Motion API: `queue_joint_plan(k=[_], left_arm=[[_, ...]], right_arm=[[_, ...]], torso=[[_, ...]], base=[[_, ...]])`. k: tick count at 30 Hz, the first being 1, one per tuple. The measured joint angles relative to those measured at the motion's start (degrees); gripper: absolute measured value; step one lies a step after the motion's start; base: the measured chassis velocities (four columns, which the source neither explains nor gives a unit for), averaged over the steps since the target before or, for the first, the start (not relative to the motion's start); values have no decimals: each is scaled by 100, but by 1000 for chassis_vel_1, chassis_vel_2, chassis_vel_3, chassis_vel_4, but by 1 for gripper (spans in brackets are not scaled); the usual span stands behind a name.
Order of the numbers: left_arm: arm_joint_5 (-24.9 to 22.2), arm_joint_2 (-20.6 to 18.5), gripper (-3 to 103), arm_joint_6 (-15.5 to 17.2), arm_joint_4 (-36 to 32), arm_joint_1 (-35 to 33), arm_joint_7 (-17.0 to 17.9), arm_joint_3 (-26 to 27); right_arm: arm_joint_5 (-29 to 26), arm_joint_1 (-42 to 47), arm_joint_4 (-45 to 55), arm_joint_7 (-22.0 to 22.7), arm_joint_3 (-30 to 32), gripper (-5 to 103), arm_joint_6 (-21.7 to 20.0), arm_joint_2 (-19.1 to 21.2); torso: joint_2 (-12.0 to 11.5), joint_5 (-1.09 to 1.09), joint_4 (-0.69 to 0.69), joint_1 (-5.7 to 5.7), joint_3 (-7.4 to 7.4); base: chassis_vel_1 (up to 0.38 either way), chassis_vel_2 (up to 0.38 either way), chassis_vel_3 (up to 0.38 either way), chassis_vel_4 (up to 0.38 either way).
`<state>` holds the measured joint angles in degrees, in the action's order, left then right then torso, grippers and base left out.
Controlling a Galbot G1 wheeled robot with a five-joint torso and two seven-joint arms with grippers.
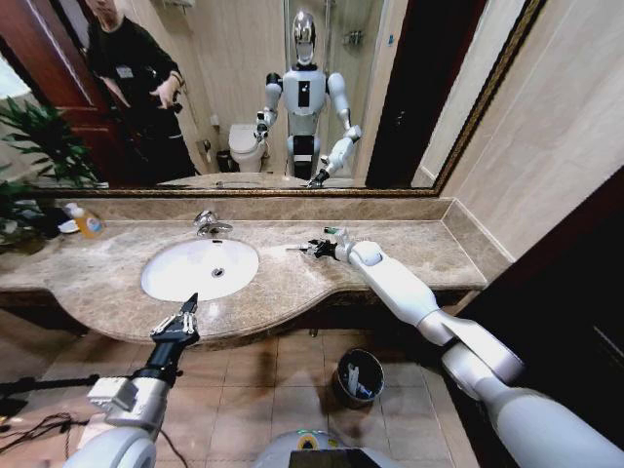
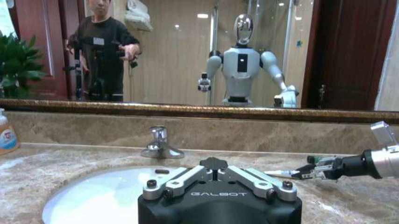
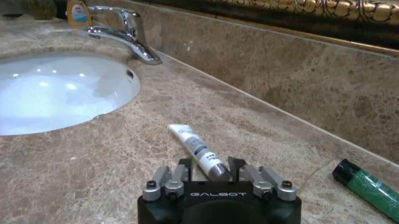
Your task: Pick up the trash from the sink and place it in the trash bin.
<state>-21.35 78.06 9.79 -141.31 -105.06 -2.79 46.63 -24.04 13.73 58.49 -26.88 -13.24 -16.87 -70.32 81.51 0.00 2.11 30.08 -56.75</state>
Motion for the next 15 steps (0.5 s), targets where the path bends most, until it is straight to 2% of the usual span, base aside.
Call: queue_joint_plan(k=[2, 3, 5, 6, 8, 11, 15], left_arm=[[0, 0, 0, 0, 0, 0, 0, 0], [0, 0, 0, 0, 0, 0, 0, 0], [0, 0, 0, 0, 0, 0, 0, 0], [0, 0, 0, 0, 0, 0, 0, 0], [0, 0, 0, 0, 0, 0, 0, 0], [0, 0, 0, 0, 0, 0, 0, 0], [0, 0, 0, 0, 0, 0, 0, 0]], right_arm=[[-2, 9, 13, 0, 0, 39, -9, 1], [-6, 26, 32, 15, 0, 29, -16, 2], [-8, 39, 46, 29, 0, 29, -20, 5], [-12, 54, 71, 45, 1, 19, -23, 14], [-16, 61, 90, 58, 4, 19, -23, 21], [-55, 77, 182, 128, 11, 8, -35, 53], [-163, 116, 292, 310, 16, 0, -40, 87]], torso=[[0, 0, 0, 0, 0], [0, 0, 0, 0, 0], [0, 0, 0, 0, 0], [0, 0, 0, 0, 0], [0, 0, 0, 0, 0], [0, 0, 0, -1, 0], [0, 0, 0, 0, 0]], base=[[0, 0, 0, 0], [0, 0, 0, 0], [0, 0, 0, 0], [0, 0, 0, 0], [0, 0, 0, 0], [0, 0, 0, 0], [0, 0, 0, 0]])
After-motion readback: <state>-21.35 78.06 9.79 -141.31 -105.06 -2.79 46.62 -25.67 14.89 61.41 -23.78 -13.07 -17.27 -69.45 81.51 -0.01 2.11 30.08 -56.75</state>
